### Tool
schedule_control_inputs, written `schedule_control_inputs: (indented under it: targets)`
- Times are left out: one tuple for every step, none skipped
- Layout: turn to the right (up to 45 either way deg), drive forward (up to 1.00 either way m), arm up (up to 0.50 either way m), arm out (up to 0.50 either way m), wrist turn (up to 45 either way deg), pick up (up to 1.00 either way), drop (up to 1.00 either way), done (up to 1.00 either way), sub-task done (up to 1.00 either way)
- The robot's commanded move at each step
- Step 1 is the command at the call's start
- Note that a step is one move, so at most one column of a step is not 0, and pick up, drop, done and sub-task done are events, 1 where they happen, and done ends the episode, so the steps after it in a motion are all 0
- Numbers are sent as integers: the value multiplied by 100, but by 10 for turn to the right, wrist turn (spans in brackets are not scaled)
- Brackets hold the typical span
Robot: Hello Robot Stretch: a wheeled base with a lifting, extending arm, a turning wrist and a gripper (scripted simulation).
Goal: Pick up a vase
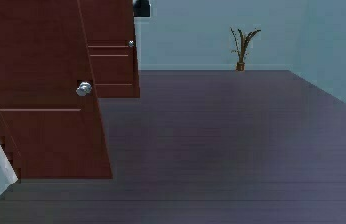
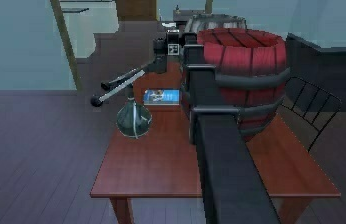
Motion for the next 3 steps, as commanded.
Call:
schedule_control_inputs:
  targets:
    - [0, 0, 0, 0, 450, 0, 0, 0, 0]
    - [0, 0, -28, 0, 0, 0, 0, 0, 0]
    - [0, 0, 0, 0, 0, 100, 0, 0, 0]
